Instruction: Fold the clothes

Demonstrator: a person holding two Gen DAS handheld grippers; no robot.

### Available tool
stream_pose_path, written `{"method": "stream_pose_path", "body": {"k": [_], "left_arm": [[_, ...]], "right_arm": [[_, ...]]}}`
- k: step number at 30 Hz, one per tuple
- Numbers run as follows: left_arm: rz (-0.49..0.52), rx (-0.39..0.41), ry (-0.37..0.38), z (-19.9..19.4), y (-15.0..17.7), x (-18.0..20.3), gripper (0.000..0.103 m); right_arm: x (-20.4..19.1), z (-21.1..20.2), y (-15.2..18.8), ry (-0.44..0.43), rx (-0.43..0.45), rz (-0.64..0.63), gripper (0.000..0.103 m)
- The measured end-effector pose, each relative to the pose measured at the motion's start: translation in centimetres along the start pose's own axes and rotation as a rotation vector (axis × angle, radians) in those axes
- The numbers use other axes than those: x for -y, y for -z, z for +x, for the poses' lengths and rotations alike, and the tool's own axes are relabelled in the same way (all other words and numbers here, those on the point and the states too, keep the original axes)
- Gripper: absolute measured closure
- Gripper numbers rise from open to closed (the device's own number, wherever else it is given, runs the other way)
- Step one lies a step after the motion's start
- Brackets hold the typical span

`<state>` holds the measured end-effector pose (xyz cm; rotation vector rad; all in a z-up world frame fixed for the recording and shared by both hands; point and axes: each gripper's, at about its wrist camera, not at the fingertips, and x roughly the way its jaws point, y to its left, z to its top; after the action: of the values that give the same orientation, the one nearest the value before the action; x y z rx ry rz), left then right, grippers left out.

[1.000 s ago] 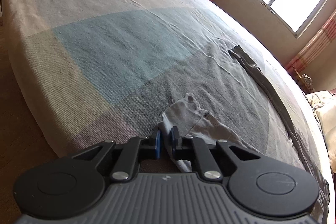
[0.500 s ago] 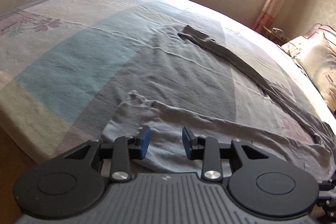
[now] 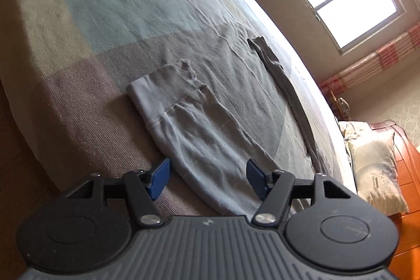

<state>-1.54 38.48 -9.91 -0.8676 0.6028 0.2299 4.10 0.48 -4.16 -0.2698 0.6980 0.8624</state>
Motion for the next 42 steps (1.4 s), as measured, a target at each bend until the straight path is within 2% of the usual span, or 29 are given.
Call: {"method": "stream_pose_path", "body": {"k": [12,18,19,20,21,22,23,24,27,29,34,38,40,42], "left_arm": [[-0.156,0.118,0.059,1.2,-1.8,-4.4,0.037],[-0.117,0.11,0.026,1.9,-2.1,-4.4,0.038],[-0.109,0.108,0.02,2.0,-2.2,-4.3,0.048],[-0.102,0.107,0.014,2.1,-2.2,-4.3,0.069],[-0.122,0.118,-0.034,2.1,-1.9,-4.7,0.086],[-0.157,0.134,-0.025,2.1,-1.4,-5.4,0.093],[-0.194,0.15,0.001,2.0,-1.0,-6.2,0.093],[-0.186,0.15,-0.006,1.9,-1.0,-6.0,0.093],[-0.101,0.103,-0.11,2.0,-2.2,-3.8,0.093],[-0.085,0.075,-0.141,1.9,-3.1,-3.2,0.096],[-0.037,0.063,-0.181,1.6,-4.4,-2.8,0.095],[0.009,0.091,-0.262,-0.1,-4.7,-2.9,0.087],[0.033,0.107,-0.304,-1.0,-4.8,-2.9,0.077],[0.056,0.122,-0.345,-1.9,-5.0,-3.0,0.072]], "right_arm": [[0.8,-0.6,1.2,0.026,0.013,0.066,0.034],[0.4,-0.5,1.6,0.013,0.009,0.078,0.034],[0.4,-0.4,1.7,0.014,0.008,0.082,0.034],[0.4,-0.4,1.8,0.014,0.01,0.086,0.034],[0.3,-0.5,1.9,0.014,0.012,0.091,0.034],[0.3,-0.5,2.0,0.015,0.014,0.095,0.034],[0.3,-0.6,2.1,0.02,0.014,0.099,0.034],[0.3,-0.6,2.2,0.025,0.013,0.102,0.034],[0.6,-1.0,2.5,0.037,0.004,0.102,0.034],[0.7,-1.3,2.5,0.049,0.007,0.101,0.034],[1.3,-2.1,2.9,0.068,0.019,0.121,0.034],[1.5,-1.9,3.1,0.08,0.006,0.121,0.034],[1.7,-1.8,3.2,0.093,0.002,0.114,0.03],[2.7,-1.6,3.8,0.13,0.0,0.149,0.025]]}}
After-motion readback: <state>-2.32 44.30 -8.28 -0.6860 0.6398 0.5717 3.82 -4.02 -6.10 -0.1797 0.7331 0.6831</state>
